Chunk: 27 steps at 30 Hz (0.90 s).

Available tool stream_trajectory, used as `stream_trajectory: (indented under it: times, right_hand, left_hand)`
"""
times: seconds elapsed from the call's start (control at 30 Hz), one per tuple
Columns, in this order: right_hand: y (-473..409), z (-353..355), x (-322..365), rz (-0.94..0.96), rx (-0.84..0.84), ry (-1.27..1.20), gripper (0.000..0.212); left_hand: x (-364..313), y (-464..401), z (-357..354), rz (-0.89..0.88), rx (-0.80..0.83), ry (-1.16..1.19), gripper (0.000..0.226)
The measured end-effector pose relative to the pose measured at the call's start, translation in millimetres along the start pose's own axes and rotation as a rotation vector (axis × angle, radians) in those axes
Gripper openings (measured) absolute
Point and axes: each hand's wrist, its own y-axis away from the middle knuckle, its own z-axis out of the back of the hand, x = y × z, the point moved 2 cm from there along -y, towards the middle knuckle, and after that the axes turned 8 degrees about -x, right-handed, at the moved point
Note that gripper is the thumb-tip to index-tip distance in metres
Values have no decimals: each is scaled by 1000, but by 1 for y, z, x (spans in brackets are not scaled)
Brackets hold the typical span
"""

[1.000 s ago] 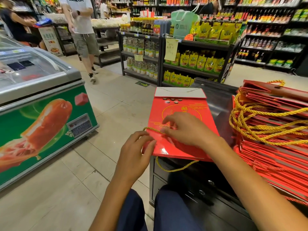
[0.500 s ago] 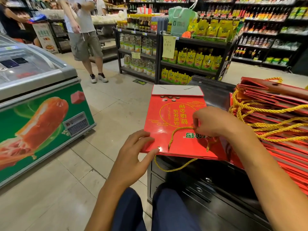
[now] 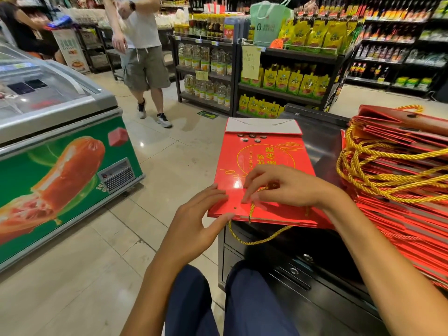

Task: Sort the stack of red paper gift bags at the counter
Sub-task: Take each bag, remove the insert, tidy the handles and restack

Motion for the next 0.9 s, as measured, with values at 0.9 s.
stream_trajectory:
  times: [0.9]
  right_hand:
    - [-1, -20, 5, -10, -180, 19, 21]
  left_hand:
    - [1, 3, -4, -15, -33, 33, 42]
